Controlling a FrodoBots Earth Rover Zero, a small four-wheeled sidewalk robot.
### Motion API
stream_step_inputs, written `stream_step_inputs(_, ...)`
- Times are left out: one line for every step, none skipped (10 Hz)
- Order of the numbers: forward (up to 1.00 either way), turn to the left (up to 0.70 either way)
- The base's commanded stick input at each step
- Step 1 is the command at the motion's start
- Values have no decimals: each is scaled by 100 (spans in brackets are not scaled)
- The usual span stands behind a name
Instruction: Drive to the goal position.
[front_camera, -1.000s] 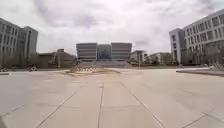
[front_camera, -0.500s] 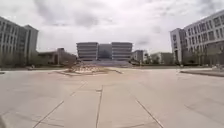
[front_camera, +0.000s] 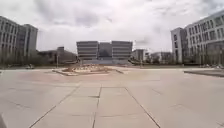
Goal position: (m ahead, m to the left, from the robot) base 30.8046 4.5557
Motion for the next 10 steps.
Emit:
stream_step_inputs(100,0)
stream_step_inputs(100,0)
stream_step_inputs(100,0)
stream_step_inputs(100,0)
stream_step_inputs(100,0)
stream_step_inputs(100,0)
stream_step_inputs(100,0)
stream_step_inputs(100,-2)
stream_step_inputs(100,-39)
stream_step_inputs(100,-38)
